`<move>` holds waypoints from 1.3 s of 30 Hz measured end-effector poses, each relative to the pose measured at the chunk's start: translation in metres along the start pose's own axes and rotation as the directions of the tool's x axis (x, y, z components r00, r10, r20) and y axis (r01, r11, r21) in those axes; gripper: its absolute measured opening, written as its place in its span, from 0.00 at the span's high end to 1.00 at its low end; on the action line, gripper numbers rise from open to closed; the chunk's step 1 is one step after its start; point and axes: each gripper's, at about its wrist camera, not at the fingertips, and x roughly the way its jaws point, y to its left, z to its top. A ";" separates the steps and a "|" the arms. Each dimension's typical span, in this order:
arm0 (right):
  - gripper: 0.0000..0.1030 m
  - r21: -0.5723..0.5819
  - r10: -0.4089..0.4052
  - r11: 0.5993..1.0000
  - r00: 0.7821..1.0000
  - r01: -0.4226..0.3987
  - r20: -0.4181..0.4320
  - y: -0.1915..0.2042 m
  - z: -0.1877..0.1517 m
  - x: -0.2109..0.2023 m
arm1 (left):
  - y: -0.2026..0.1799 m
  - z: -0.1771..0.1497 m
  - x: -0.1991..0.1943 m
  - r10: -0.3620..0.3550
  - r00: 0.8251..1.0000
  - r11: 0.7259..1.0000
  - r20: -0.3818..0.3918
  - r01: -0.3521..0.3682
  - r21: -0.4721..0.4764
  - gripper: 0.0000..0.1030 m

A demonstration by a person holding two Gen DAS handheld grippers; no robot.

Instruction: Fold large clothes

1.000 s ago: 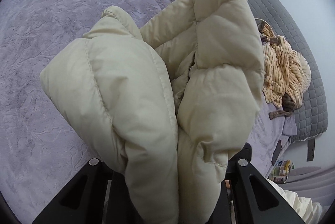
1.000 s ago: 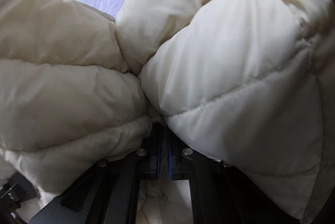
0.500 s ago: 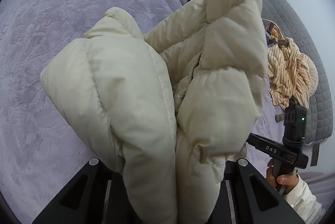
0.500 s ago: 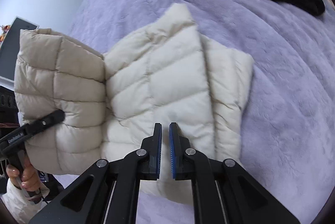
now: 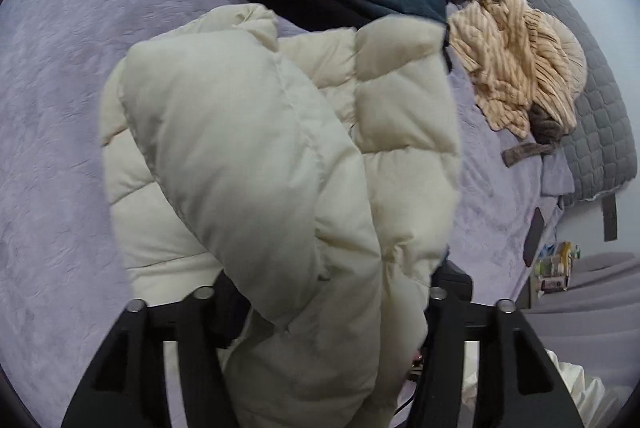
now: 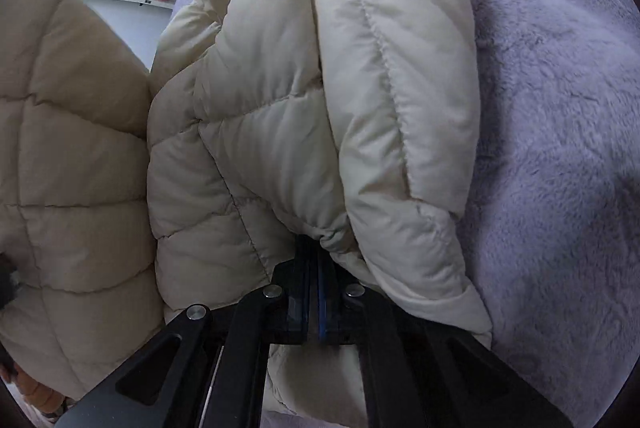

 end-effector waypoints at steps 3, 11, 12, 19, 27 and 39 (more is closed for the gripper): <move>1.00 0.010 0.041 0.999 0.999 -0.040 -0.003 -0.009 0.002 -0.002 | -0.013 0.001 0.017 -0.064 0.998 0.997 -0.001 0.064 0.037 0.31; 0.95 0.106 0.141 0.985 0.990 -0.138 -0.023 -0.040 0.011 -0.045 | 0.000 0.004 0.028 -0.234 0.972 0.972 0.028 0.234 0.005 0.31; 0.94 0.111 0.142 0.984 0.990 -0.140 -0.015 -0.045 0.010 -0.060 | 0.000 0.005 0.029 -0.234 0.972 0.972 0.028 0.234 0.001 0.31; 0.20 0.118 0.181 0.972 0.969 -0.202 0.171 -0.063 0.014 -0.177 | -0.004 0.003 0.031 -0.220 0.975 0.975 0.041 0.219 0.021 0.31; 0.93 0.074 0.225 0.969 0.969 -0.234 0.106 -0.038 0.062 -0.158 | -0.012 0.000 0.027 -0.210 0.977 0.977 0.043 0.207 0.056 0.31; 0.94 0.036 0.169 0.985 0.986 -0.169 -0.008 -0.047 0.085 -0.051 | -0.028 0.004 0.086 -0.300 0.952 0.946 -0.061 0.305 0.113 0.31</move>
